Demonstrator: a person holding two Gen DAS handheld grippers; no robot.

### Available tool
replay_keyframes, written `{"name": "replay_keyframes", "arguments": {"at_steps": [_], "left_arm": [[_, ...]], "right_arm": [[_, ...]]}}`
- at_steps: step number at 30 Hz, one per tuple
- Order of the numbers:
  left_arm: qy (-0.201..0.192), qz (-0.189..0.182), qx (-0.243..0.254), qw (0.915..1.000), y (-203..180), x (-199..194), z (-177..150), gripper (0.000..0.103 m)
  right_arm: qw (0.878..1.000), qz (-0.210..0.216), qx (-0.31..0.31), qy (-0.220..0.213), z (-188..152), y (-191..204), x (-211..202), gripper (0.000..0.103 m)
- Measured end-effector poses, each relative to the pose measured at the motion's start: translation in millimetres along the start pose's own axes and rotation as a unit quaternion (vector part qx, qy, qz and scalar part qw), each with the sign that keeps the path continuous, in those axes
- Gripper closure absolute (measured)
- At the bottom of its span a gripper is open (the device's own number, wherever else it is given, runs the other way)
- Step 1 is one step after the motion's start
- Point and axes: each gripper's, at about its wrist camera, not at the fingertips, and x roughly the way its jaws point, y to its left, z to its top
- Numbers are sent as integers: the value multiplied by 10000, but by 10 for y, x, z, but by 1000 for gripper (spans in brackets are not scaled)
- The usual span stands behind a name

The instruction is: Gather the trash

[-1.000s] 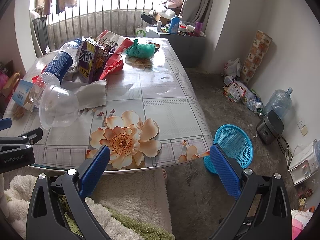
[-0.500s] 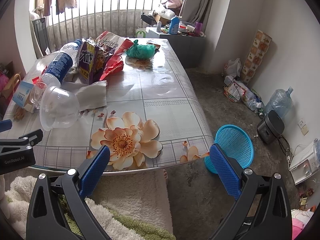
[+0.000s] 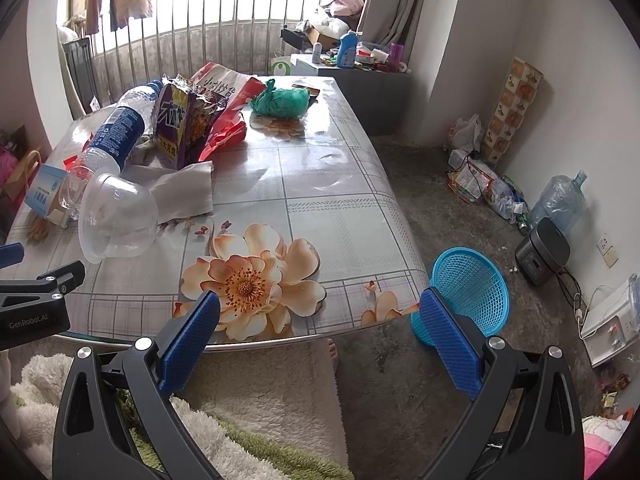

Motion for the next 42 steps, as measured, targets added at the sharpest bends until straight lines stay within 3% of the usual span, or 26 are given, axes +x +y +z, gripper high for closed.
{"name": "replay_keyframes", "arguments": {"at_steps": [14, 19, 25, 32, 36, 40, 42], "left_arm": [[91, -109, -43, 9999, 28, 72, 19, 8], [17, -391, -173, 9991, 122, 104, 37, 8], [-256, -784, -294, 9962, 333, 110, 91, 8], [-1042, -1351, -479, 9842, 705, 14, 207, 8], [-1288, -1560, -802, 9760, 1045, 47, 262, 8], [-1013, -1436, -1592, 9715, 1504, 243, 443, 8], [-642, -1463, -2286, 9603, 1779, 424, 541, 8]], "right_arm": [[9997, 115, 206, -32, 38, -5, 26, 6], [9992, 247, 296, -97, 124, 24, 52, 6], [9969, 473, 344, -524, 359, 112, 12, 6], [9886, 1170, 333, -891, 734, 333, 14, 6], [9776, 1863, 309, -932, 1008, 539, 36, 6], [9622, 2629, 425, -562, 1277, 826, 206, 6], [9579, 2822, 436, -294, 1386, 1018, 306, 6]]}}
